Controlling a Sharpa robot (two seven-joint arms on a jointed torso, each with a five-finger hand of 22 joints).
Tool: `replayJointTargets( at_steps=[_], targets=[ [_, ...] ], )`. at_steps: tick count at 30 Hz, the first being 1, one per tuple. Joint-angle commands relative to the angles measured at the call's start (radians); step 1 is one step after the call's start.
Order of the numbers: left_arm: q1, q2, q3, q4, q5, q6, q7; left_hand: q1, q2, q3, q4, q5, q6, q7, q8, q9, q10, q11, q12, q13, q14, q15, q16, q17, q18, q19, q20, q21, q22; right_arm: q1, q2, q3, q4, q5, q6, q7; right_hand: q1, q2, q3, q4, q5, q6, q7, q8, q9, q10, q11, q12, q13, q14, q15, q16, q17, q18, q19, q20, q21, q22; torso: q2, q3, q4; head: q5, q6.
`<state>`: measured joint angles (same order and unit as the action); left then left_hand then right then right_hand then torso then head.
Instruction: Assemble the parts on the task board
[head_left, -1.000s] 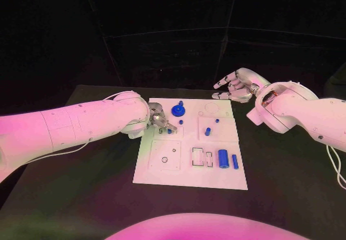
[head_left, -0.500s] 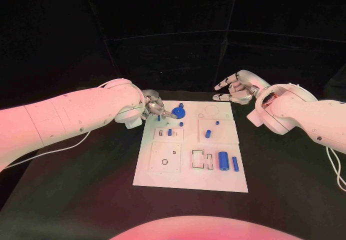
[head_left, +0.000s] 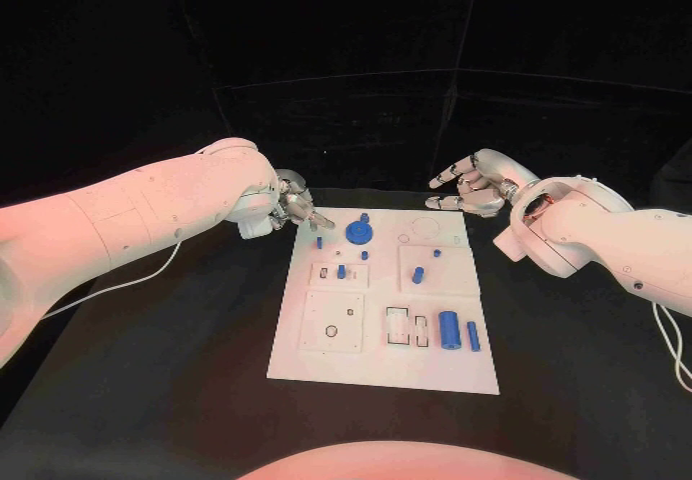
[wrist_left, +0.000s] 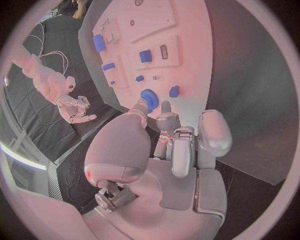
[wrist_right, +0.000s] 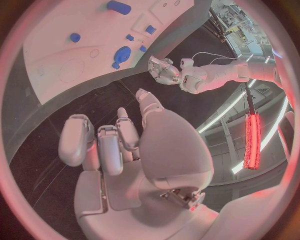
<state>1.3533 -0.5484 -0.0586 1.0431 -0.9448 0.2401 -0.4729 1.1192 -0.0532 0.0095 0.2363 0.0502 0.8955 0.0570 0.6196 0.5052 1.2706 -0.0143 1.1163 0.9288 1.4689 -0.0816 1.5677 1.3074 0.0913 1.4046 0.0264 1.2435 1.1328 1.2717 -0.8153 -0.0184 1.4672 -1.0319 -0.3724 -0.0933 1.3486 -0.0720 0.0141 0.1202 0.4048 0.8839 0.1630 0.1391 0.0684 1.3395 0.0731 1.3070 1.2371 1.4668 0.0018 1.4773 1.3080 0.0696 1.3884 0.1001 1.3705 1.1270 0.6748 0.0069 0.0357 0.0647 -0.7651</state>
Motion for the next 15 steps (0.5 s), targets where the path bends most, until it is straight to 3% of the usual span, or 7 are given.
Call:
replayJointTargets(
  at_steps=[1,4,7,15],
  targets=[
    [0.003,0.016,-0.009,-0.037,-0.049,0.058,0.028,-0.006,0.001,-0.020,0.007,0.000,0.021,-0.004,0.001,-0.007,0.010,-0.003,0.008,0.003,0.102,0.003,0.003,0.263,0.002,0.004,0.005,0.008,0.006,0.002,0.003,0.001,-0.001,0.003,0.005,0.006,-0.001,0.000,0.003,0.004,0.003,-0.009,0.002,0.000,-0.001,-0.006,0.002,-0.005,-0.001,0.060,-0.007,-0.007,0.065,0.016,-0.009,-0.001,-0.007,-0.002,0.001,0.0014,-0.0011,0.002,0.002],
    [0.003,0.032,-0.020,-0.068,-0.055,0.063,0.032,-0.011,0.004,-0.032,0.016,0.000,0.036,-0.008,0.009,-0.007,0.012,-0.007,0.008,0.002,0.102,0.001,0.003,0.263,0.002,0.005,0.003,0.010,0.008,0.002,0.005,0.001,-0.003,0.003,0.006,0.006,0.001,0.000,0.003,0.002,0.002,-0.009,0.002,0.001,-0.001,-0.006,0.002,-0.005,-0.001,0.060,-0.007,-0.007,0.065,0.016,-0.009,-0.001,-0.007,-0.002,0.000,-0.0010,0.0002,-0.001,-0.002],
    [0.002,0.047,-0.034,-0.098,-0.064,0.062,0.038,-0.015,0.007,-0.042,0.025,0.000,0.042,-0.011,0.013,-0.008,0.012,-0.010,0.007,0.000,0.102,-0.001,0.003,0.263,0.002,0.006,0.002,0.009,0.008,0.002,0.006,0.001,-0.003,0.003,0.007,0.007,0.001,0.000,0.003,0.002,0.002,-0.009,0.002,0.001,-0.001,-0.006,0.002,-0.005,-0.001,0.060,-0.007,-0.007,0.065,0.016,-0.009,-0.001,-0.007,-0.002,0.000,-0.0011,-0.0005,0.001,-0.004],
    [-0.004,0.077,-0.047,-0.147,-0.075,0.058,0.050,-0.022,0.006,-0.058,0.034,-0.001,0.045,-0.013,0.015,-0.010,0.013,-0.011,0.006,-0.002,0.102,-0.003,0.003,0.263,0.002,0.006,0.000,0.009,0.009,0.002,0.010,0.001,-0.005,0.003,0.007,0.009,0.002,0.000,0.004,0.002,0.001,-0.010,0.002,0.001,-0.001,-0.005,0.002,-0.005,-0.001,0.060,-0.007,-0.007,0.065,0.016,-0.008,-0.001,-0.007,-0.002,-0.001,-0.0012,0.0019,0.001,-0.009]
  ],
)
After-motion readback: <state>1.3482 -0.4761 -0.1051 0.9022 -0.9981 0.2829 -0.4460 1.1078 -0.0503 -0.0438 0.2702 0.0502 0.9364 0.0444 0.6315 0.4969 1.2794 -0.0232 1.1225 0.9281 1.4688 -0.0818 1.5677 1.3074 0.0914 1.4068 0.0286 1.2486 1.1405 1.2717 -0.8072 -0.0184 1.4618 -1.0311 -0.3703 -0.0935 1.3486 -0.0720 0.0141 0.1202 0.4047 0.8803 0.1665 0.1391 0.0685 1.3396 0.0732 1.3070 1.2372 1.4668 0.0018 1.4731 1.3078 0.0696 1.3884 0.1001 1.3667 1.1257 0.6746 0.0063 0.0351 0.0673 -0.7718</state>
